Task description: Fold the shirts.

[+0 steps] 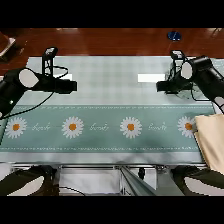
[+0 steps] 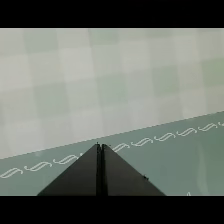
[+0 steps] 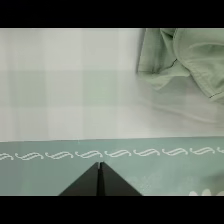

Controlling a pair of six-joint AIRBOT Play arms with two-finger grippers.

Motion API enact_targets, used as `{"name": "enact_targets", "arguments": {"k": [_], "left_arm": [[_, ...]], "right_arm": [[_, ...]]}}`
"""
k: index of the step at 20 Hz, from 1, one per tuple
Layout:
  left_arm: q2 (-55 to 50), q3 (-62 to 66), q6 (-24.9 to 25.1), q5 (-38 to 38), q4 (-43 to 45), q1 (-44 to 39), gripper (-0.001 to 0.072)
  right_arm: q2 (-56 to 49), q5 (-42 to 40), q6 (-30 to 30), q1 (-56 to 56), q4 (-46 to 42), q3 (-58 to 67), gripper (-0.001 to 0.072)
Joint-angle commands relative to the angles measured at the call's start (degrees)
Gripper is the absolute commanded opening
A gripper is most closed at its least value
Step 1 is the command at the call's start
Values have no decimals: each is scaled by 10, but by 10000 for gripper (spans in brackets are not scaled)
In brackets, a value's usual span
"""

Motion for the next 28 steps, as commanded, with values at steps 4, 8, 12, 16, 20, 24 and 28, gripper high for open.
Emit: {"name": "enact_targets", "arguments": {"k": [4,8,12,16,20,24,28], "left_arm": [[0,0,0,0,0,0,18],[0,0,0,0,0,0,18],[0,0,0,0,0,0,17],[0,0,0,4,0,0,17],[-9,0,0,94,0,0,78],[-41,0,-15,144,0,1,508],[-66,0,-15,151,0,1,508]], "right_arm": [[0,0,0,0,0,0,23],[0,0,0,0,0,0,22],[0,0,0,0,0,0,23],[0,-55,-5,0,-12,0,23],[-2,-180,-10,-6,-181,0,391],[-45,-269,126,-105,-270,15,410],[-121,-292,145,-231,-163,59,406]]}}
